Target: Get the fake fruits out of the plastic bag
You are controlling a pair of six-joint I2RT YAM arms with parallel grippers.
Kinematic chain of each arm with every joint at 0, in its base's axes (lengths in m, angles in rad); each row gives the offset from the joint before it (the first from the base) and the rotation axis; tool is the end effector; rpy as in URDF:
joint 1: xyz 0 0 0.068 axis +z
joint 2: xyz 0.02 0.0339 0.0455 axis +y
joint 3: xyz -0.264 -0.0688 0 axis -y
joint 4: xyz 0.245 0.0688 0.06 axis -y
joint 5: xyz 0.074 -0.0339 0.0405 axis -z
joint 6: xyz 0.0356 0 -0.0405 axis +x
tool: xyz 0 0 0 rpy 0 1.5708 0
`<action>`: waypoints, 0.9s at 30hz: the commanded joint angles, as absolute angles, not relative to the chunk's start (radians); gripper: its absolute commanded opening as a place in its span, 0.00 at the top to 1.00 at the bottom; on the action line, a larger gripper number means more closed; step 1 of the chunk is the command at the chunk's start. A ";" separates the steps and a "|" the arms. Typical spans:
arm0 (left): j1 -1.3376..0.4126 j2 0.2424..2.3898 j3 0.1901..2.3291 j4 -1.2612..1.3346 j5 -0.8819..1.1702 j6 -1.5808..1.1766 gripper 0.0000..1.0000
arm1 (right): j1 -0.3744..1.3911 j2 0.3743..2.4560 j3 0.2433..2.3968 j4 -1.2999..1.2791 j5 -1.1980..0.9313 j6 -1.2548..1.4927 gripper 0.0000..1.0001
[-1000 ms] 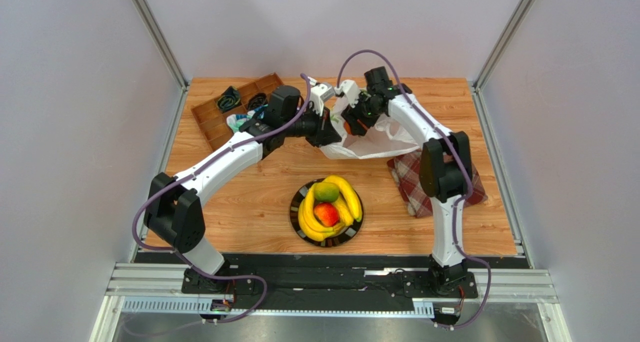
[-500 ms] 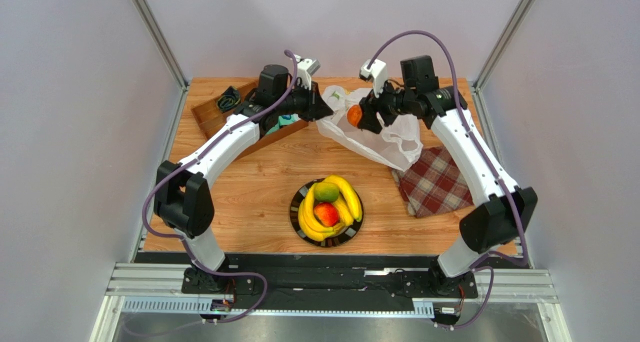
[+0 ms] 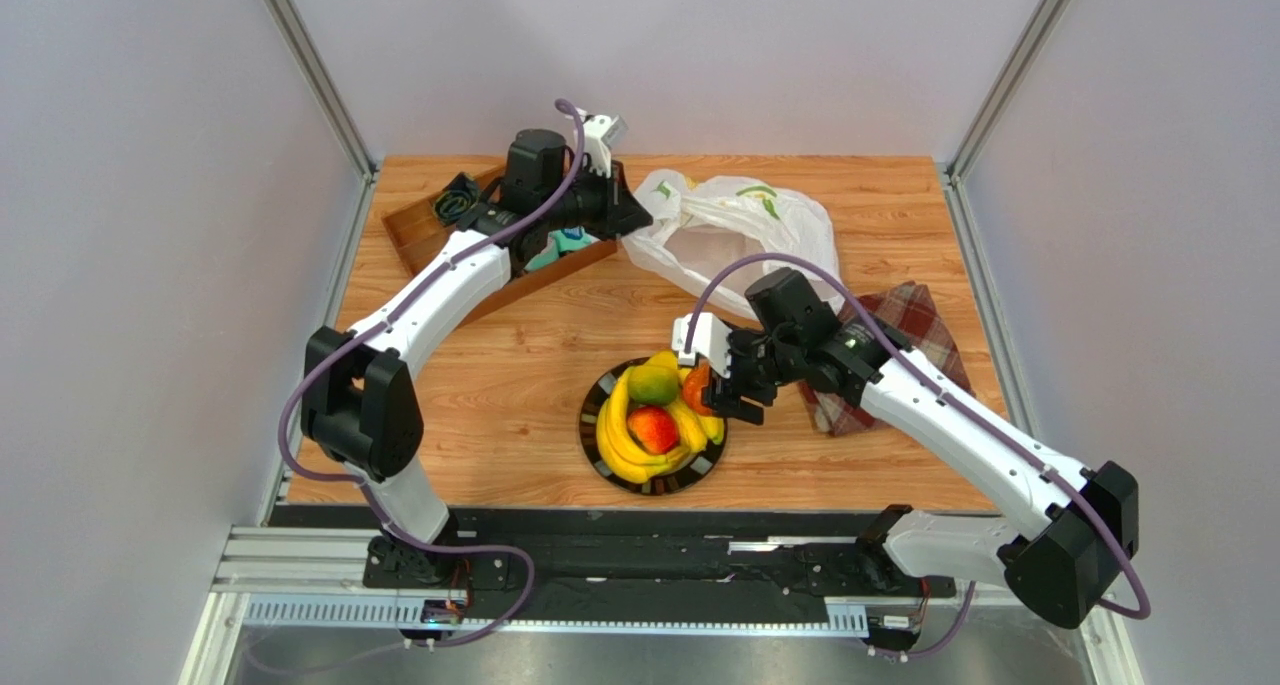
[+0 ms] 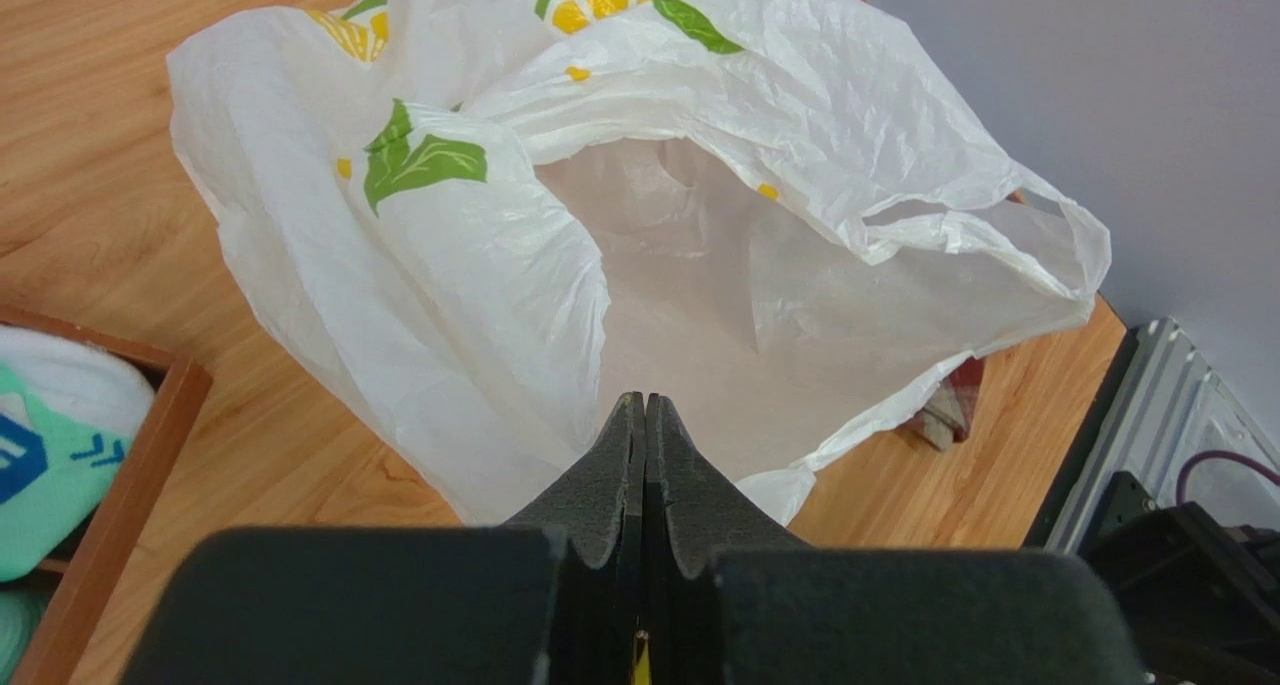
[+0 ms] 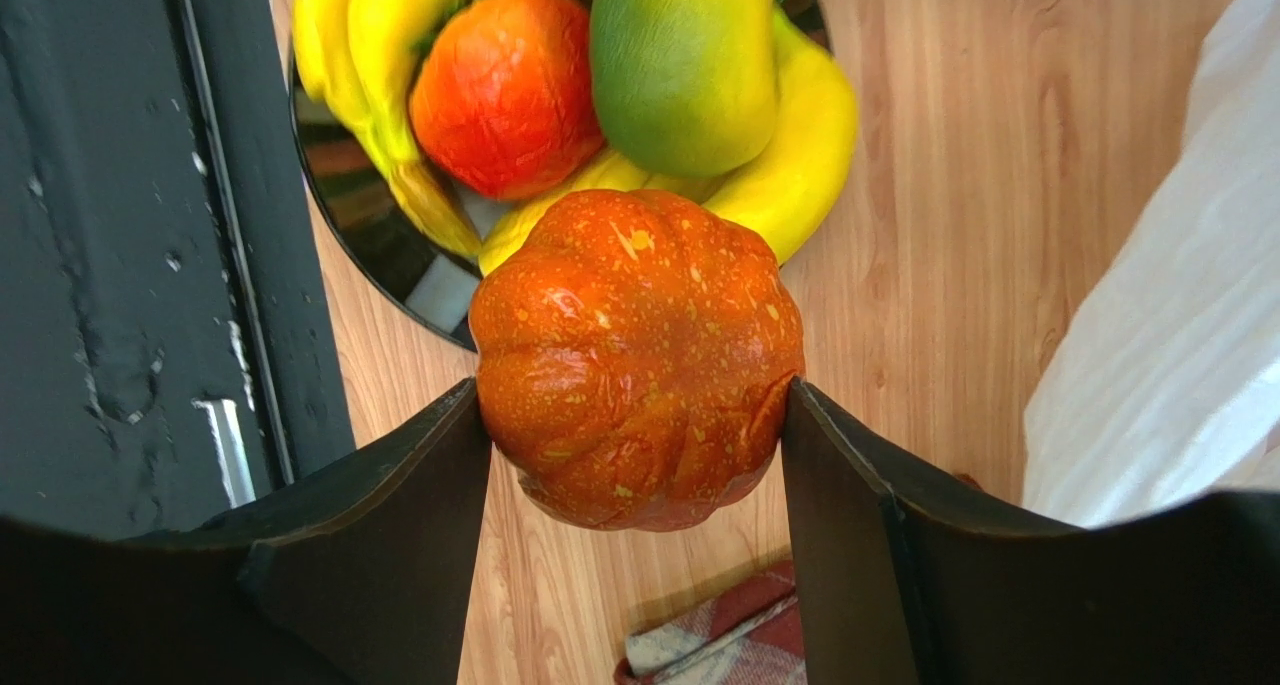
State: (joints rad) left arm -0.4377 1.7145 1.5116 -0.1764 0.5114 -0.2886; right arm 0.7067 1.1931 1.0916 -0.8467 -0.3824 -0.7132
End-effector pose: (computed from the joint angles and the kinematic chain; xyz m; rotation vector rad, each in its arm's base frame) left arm 0.3617 -0.1885 0.3453 0.5012 1.9634 -0.9681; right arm 0.1700 0.1626 0.3068 -1.7331 1.7796 0.4773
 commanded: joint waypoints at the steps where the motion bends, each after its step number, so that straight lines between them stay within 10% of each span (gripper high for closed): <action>1: -0.434 1.599 1.444 -0.172 0.477 -0.256 1.00 | 0.764 1.137 1.014 -0.703 -0.336 -0.814 0.56; 27: -0.434 1.537 1.356 -0.196 0.456 -0.221 1.00 | 0.848 1.221 0.930 -0.601 -0.408 -0.936 0.50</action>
